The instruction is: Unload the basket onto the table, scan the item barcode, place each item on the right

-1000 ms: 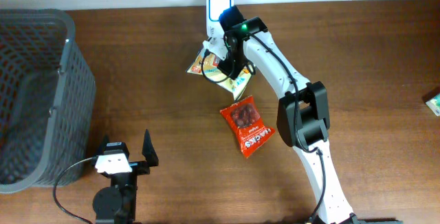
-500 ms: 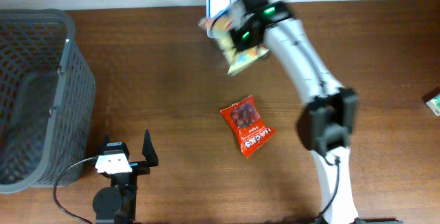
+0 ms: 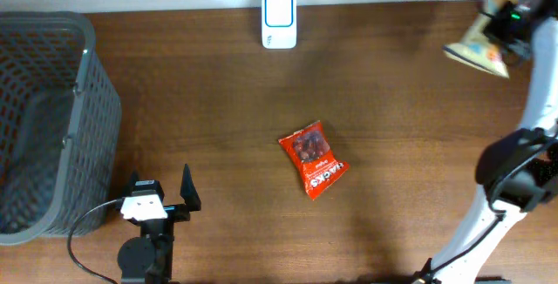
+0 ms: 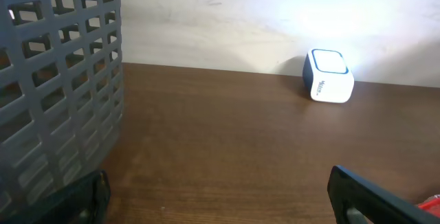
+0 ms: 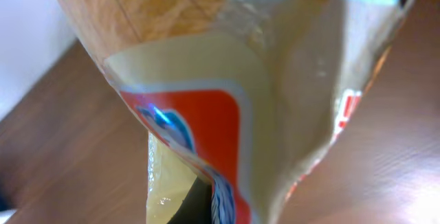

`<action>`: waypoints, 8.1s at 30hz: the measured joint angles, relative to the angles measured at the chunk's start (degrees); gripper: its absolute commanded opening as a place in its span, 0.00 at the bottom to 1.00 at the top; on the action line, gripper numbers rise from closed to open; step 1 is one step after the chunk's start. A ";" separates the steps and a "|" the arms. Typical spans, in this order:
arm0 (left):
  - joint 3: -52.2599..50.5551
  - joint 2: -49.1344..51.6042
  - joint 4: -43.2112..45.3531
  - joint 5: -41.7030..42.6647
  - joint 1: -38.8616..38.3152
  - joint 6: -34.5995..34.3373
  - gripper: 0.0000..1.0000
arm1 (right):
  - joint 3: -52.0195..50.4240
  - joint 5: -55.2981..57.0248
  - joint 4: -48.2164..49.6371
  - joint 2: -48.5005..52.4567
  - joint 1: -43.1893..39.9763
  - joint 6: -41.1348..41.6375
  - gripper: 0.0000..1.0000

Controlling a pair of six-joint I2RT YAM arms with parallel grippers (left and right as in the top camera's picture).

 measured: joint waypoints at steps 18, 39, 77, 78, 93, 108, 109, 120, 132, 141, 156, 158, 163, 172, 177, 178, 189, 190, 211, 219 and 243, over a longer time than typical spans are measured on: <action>0.02 0.00 0.00 0.00 0.00 0.00 0.99 | -0.07 6.62 0.98 10.69 -19.39 0.35 0.65; 0.02 0.00 0.00 0.00 0.00 0.00 0.99 | 0.22 -24.68 -26.95 -8.44 -0.37 -17.73 0.67; 0.02 0.00 0.00 0.00 0.00 0.00 0.99 | -34.07 -1.79 -10.80 -4.11 53.07 -24.48 0.86; 0.02 0.00 0.00 0.00 0.00 0.00 0.99 | -34.36 -1.62 -10.43 -4.11 53.07 -24.24 0.76; 0.02 0.00 0.00 0.00 0.00 0.00 0.99 | -39.45 2.95 -4.48 -4.11 53.09 -18.21 0.59; 0.02 0.00 0.00 0.00 0.00 0.00 0.99 | -42.07 3.26 4.90 -4.44 53.07 -11.26 0.59; 0.00 0.00 0.00 0.00 0.00 0.00 0.99 | -42.07 2.49 5.99 -4.44 53.07 -10.86 0.59; 0.02 0.00 0.00 0.00 0.00 0.00 0.99 | -42.25 -1.84 15.28 -4.44 53.07 -5.14 0.60; 0.02 0.00 0.00 0.00 0.00 0.00 0.99 | -28.92 0.02 -2.25 -4.44 48.35 -6.21 0.24; 0.02 0.00 0.00 0.00 0.00 0.00 0.99 | -29.75 -1.46 -2.43 -4.44 51.17 -6.54 0.04; 0.02 0.00 0.00 0.00 0.00 0.00 0.99 | -35.17 -1.70 1.49 -4.44 53.07 -6.49 0.04; 0.00 0.00 0.00 0.00 0.00 0.00 0.99 | -35.60 -1.68 1.53 -4.42 53.07 -6.47 0.04; 0.02 0.00 0.00 0.00 0.00 0.00 0.99 | -35.82 -1.68 2.27 -4.44 53.07 -6.49 0.04; 0.02 0.00 0.00 0.00 0.00 0.00 0.99 | -39.28 -0.17 4.09 -4.44 53.07 -6.47 0.04; 0.02 0.00 0.00 0.00 0.00 0.00 0.99 | -35.65 0.07 -1.51 -4.39 53.07 -6.47 0.04; 0.02 0.00 0.00 0.00 0.00 0.00 0.99 | -33.55 0.11 -3.21 -4.39 53.07 -6.49 0.07; 0.02 0.00 0.00 0.00 0.00 0.00 0.99 | -22.23 0.28 -10.97 -4.44 53.07 -6.51 0.97; 0.02 0.00 0.00 0.00 0.00 0.00 0.99 | -22.23 0.31 -10.95 -4.44 53.07 -6.51 0.97; 0.02 0.00 0.00 0.00 0.00 0.00 0.99 | -22.23 -0.79 -8.39 -4.44 53.07 -6.25 0.04; 0.02 0.00 0.00 0.00 0.00 0.00 0.99 | -22.23 -0.81 -8.39 -4.44 53.07 -6.21 0.62; 0.02 0.00 0.00 0.00 0.00 0.00 0.99 | -38.77 -0.81 3.65 -4.35 53.07 -6.29 0.61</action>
